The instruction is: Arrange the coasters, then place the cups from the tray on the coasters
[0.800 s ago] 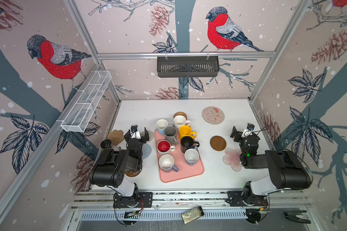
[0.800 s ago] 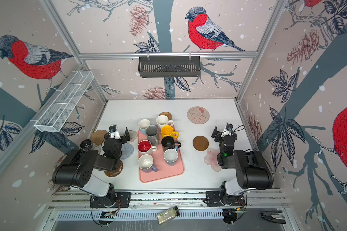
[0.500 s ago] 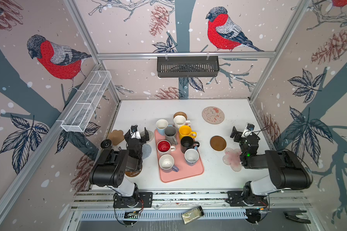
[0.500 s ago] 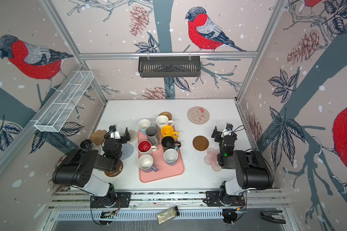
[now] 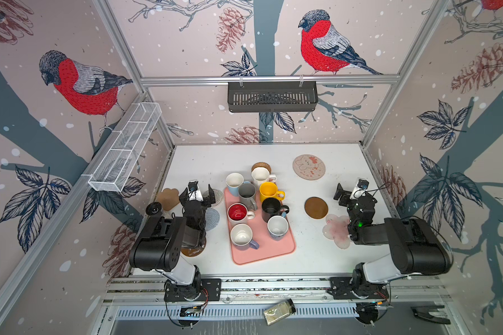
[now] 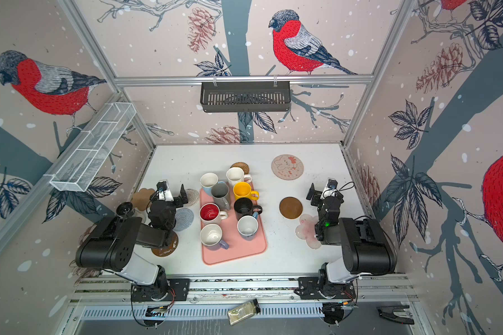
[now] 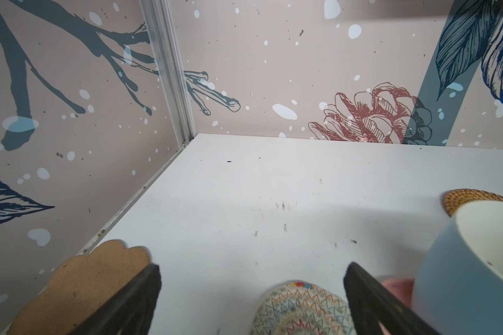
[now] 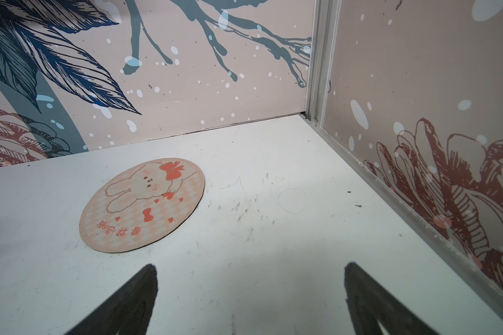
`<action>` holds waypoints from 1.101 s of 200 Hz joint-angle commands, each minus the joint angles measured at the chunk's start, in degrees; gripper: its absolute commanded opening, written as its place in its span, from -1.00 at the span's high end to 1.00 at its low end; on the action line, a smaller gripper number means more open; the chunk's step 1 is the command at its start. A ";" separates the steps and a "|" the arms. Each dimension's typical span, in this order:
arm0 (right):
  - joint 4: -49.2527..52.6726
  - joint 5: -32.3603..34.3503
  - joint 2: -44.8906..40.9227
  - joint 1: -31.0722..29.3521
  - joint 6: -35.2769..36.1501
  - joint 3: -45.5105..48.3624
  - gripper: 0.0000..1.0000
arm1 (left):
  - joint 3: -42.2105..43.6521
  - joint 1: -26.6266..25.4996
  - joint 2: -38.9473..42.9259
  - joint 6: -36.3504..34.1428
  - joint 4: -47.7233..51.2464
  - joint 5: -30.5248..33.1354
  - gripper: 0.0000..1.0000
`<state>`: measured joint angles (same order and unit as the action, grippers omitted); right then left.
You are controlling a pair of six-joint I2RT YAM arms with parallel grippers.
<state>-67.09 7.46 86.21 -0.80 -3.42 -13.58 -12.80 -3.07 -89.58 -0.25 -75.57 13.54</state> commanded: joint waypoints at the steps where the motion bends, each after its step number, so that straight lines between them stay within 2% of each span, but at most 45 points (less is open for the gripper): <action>1: -1.11 -0.31 -0.18 -0.02 -0.93 0.05 -0.99 | -0.42 0.22 0.12 0.69 0.11 -0.92 -0.96; 89: -1.22 0.15 -0.25 -0.17 -0.78 0.04 -0.99 | -0.25 0.59 0.28 0.87 0.08 -1.71 -0.95; 105: -1.95 4.23 -0.63 -0.85 -1.63 0.51 -0.99 | 0.06 0.58 0.42 0.79 -0.60 -1.83 -0.95; 122: -1.60 5.03 -3.81 -2.31 -0.05 1.55 -0.99 | 1.10 0.31 2.21 0.90 -0.97 -0.52 -0.95; 134: 5.53 8.16 -8.11 -4.25 0.36 0.19 -0.99 | 1.20 -0.45 4.71 0.47 0.75 1.57 -0.95; 161: 22.89 11.70 -13.67 -4.15 -5.29 -5.59 -0.99 | -0.73 -2.99 12.03 -1.74 9.27 3.50 -0.95; 186: 36.02 9.74 -15.61 -3.08 -11.58 -11.48 -0.99 | -6.40 -3.35 18.55 -0.54 24.63 0.20 -0.95; 199: 43.11 8.90 -16.49 -3.07 -13.14 -14.71 -0.99 | -10.35 -3.41 21.04 1.41 33.66 0.46 -0.95; 220: 58.35 13.54 -17.77 -2.90 -19.13 -21.91 -0.99 | -17.70 -3.79 24.36 4.03 47.63 2.39 -0.94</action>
<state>-29.67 16.32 69.67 -3.79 -14.06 -29.45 -24.14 -6.48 -68.10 0.27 -48.01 14.90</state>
